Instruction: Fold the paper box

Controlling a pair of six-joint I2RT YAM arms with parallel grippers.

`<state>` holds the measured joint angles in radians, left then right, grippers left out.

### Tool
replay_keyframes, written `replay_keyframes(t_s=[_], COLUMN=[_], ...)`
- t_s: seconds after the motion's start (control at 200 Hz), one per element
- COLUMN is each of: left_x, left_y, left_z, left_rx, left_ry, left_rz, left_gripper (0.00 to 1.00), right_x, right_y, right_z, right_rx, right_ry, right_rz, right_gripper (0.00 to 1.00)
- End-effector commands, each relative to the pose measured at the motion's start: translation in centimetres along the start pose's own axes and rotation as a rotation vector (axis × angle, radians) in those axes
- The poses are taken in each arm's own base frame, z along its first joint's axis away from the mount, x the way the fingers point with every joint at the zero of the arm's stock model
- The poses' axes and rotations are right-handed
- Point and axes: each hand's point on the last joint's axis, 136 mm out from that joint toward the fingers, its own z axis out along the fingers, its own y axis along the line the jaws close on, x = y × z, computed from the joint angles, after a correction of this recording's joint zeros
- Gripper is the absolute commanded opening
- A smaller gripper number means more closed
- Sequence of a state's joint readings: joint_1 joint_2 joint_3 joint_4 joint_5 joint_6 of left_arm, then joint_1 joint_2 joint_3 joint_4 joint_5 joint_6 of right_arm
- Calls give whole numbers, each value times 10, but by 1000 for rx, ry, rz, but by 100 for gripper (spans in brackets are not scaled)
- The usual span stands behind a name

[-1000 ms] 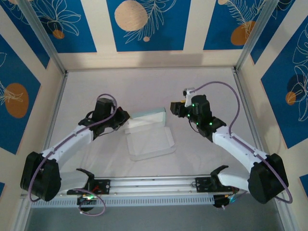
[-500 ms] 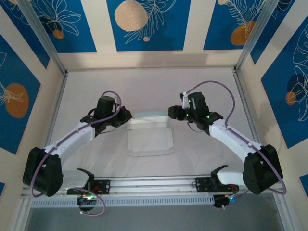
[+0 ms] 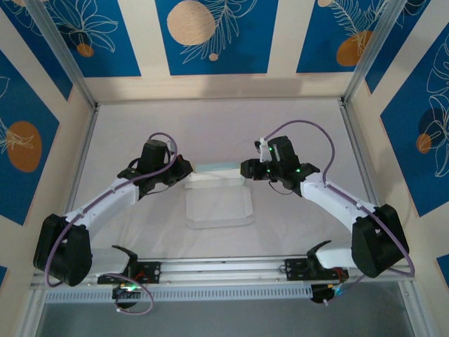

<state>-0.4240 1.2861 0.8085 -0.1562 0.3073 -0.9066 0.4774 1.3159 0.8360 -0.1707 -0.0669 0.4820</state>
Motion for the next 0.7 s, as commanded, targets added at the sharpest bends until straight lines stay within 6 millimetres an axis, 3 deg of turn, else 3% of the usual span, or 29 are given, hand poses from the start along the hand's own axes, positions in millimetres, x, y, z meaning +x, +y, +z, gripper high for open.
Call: replay_keyframes(t_s=[0.0, 0.31, 0.485, 0.695], left_x=[14, 17, 16, 16], left_y=[12, 12, 10, 10], left_z=[4, 5, 5, 4], left_rx=[-35, -21, -22, -23], left_ry=[43, 57, 55, 57], left_rz=[7, -2, 2, 7], left_gripper=[0, 0, 0, 0], right_x=[6, 26, 6, -19], right_y=[-6, -13, 6, 12], right_z=[3, 9, -6, -18], right_rx=[9, 8, -61, -93], right_ry=[23, 80, 37, -1], right_rz=[27, 84, 75, 91], right_gripper=[34, 24, 43, 47])
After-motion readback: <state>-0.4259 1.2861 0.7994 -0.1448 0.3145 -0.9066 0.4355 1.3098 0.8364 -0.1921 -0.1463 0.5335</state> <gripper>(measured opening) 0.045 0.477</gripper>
